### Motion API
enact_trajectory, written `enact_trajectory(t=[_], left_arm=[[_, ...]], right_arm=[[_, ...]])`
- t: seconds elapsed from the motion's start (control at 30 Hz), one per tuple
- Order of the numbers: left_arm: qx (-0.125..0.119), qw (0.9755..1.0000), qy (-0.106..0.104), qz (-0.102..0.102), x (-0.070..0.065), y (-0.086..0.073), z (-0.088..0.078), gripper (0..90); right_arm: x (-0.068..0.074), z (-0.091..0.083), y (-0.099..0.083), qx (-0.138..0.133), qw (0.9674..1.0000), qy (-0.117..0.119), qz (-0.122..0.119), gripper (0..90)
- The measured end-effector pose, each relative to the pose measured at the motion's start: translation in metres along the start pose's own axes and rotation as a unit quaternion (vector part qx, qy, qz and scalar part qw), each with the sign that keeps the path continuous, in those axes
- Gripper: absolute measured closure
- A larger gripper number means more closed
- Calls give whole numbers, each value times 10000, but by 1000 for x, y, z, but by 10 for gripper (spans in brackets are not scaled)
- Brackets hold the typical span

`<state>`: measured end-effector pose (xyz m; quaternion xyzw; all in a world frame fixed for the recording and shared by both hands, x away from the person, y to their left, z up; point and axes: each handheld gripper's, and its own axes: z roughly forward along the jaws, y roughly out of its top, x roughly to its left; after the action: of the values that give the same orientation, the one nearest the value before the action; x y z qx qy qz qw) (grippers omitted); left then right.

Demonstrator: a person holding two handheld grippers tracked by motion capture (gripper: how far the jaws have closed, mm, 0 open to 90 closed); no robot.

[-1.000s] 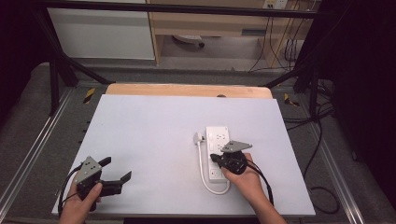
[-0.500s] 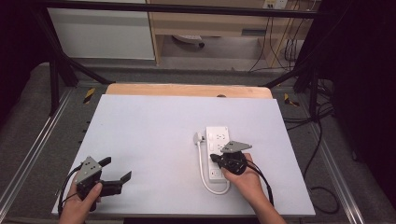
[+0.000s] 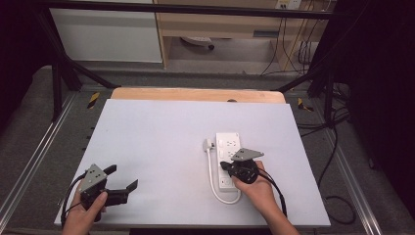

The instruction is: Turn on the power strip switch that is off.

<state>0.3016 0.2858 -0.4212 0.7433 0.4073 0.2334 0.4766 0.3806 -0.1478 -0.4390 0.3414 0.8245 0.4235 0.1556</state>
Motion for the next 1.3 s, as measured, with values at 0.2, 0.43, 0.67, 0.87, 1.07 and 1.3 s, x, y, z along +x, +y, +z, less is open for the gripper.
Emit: enact_trajectory(t=[0.2,0.43,0.67,0.87,1.07,1.3], left_arm=[[1,10000,4,2,0,0,0,55],[7,10000,8,5,0,0,0,55],[20,10000,3,4,0,0,0,55],[11,10000,7,-3,1,0,0,55],[12,10000,5,5,0,0,0,55],[4,10000,-3,9,0,0,0,55]], right_arm=[[-1,1,-1,-34,10000,-23,5,900],[-1,1,-1,-31,10000,-56,-3,900],[-1,0,-1,-6,10000,-58,6,900],[0,0,-1,2,10000,-54,-13,900],[1,-1,-3,29,10000,-23,-52,900],[1,0,-1,52,10000,-31,-62,900]])
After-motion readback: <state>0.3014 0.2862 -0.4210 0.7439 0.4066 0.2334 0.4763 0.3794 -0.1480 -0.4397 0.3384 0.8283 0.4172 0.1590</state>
